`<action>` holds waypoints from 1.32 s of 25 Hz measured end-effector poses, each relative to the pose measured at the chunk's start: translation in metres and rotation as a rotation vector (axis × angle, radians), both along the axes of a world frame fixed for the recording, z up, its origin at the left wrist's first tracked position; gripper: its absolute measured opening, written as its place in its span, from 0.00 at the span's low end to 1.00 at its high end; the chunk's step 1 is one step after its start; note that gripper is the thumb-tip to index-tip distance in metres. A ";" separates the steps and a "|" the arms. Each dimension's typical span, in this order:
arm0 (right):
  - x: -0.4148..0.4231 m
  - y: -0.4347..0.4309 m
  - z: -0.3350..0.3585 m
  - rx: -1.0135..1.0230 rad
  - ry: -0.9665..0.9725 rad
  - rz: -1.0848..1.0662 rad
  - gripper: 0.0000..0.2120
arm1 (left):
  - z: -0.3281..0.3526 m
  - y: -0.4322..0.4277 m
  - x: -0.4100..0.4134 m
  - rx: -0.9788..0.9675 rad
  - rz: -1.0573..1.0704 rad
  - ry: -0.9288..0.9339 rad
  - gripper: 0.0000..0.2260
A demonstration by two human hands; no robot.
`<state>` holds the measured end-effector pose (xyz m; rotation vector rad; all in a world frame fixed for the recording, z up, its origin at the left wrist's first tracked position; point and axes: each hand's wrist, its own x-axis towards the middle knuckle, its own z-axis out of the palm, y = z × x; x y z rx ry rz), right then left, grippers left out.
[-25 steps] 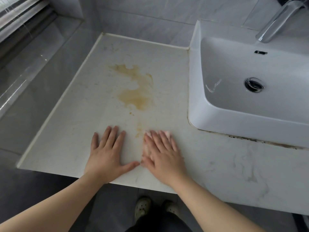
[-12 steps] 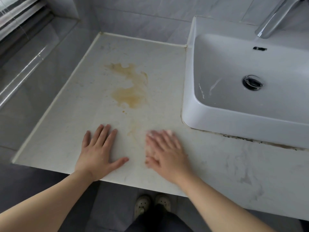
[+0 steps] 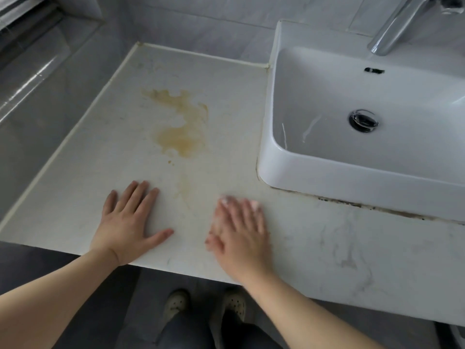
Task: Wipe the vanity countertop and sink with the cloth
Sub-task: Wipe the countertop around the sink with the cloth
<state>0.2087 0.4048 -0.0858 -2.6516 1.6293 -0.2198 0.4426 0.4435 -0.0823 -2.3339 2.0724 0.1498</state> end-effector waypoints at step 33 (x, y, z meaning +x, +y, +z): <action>0.104 -0.027 0.000 0.114 -0.001 -0.603 0.32 | -0.008 0.058 0.125 -0.069 -0.020 -0.010 0.31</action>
